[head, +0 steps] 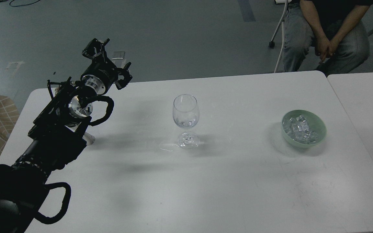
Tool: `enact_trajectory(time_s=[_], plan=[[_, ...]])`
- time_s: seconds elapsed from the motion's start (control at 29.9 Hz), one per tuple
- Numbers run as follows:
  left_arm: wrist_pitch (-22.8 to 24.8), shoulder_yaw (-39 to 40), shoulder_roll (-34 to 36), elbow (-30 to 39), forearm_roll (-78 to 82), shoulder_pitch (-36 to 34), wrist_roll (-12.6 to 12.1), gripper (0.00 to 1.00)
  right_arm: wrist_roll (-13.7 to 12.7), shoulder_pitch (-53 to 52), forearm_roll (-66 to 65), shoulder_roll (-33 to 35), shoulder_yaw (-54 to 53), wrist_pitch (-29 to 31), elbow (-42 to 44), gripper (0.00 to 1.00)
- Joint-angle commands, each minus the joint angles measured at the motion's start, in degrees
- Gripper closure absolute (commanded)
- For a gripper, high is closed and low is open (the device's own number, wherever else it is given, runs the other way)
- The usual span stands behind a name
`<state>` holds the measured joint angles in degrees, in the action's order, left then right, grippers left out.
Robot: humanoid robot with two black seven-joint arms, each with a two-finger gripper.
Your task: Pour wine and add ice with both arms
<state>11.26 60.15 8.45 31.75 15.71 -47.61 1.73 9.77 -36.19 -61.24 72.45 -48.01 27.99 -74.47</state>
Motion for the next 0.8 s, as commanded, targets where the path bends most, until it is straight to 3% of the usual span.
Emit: enact_trajectory(time_s=[0.0, 0.77], plan=[[0.0, 0.0, -0.7, 0.0, 0.0, -0.1, 0.1, 0.02, 0.0, 0.3, -6.1, 0.0, 0.1, 0.0, -1.3, 0.00], [0.3, -0.8, -1.3, -0.1, 0.0, 0.4, 0.1, 0.02, 0.0, -0.2, -35.9, -16.3, 11.7, 0.0, -2.6, 0.00]])
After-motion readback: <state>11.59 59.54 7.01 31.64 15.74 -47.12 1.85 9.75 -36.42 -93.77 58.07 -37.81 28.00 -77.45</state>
